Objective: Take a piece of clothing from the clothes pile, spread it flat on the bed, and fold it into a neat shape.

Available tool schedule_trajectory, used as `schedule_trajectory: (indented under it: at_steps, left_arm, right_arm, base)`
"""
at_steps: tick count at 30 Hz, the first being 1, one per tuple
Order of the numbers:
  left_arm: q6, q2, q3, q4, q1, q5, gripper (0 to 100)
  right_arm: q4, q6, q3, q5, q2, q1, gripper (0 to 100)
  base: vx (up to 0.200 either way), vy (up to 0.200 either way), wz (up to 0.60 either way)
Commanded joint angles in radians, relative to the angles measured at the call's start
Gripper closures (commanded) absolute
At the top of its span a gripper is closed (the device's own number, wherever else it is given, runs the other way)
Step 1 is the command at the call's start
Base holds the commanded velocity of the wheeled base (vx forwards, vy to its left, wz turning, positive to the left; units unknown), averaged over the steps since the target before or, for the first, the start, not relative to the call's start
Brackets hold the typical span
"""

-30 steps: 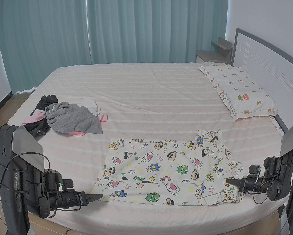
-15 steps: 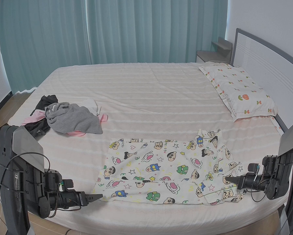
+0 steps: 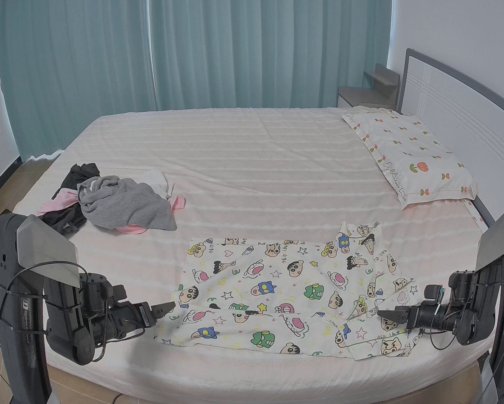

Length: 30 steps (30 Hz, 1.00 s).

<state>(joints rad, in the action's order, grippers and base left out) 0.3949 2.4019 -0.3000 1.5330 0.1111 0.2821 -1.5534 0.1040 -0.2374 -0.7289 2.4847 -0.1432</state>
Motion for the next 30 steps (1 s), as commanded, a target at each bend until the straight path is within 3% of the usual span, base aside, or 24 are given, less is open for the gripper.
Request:
schedule_trajectory:
  at_steps: [1, 3, 8, 19, 20, 30]
  left_arm:
    - [-0.005, -0.006, -0.122, -0.122, 0.035, -0.008, 0]
    - [-0.010, 0.026, -0.180, -0.185, 0.041, -0.008, 0]
    - [-0.059, 0.077, -0.203, -0.191, 0.048, -0.004, 0]
    - [-0.064, 0.091, -0.215, -0.188, 0.071, -0.006, 0]
    - [-0.064, 0.091, -0.214, -0.188, 0.073, -0.006, 100]
    - [-0.064, 0.085, -0.182, -0.182, 0.061, -0.012, 100]
  right_arm:
    - [-0.017, -0.004, 0.009, -0.001, 0.010, 0.004, 0]
    - [-0.017, -0.004, 0.015, -0.001, 0.011, 0.004, 0]
    - [-0.017, -0.004, 0.021, -0.001, 0.010, 0.005, 0]
    - [-0.017, -0.006, 0.021, -0.001, 0.010, 0.005, 0]
    - [-0.017, -0.004, 0.021, -0.001, 0.010, 0.005, 0]
    - [-0.017, -0.006, 0.021, -0.001, 0.010, 0.005, 0]
  base:
    - [0.000, 0.000, 0.00]
    - [0.000, 0.000, 0.00]
    - [0.000, 0.000, 0.00]
    - [0.000, 0.000, 0.00]
    - [0.000, 0.000, 0.00]
    - [0.000, 0.000, 0.00]
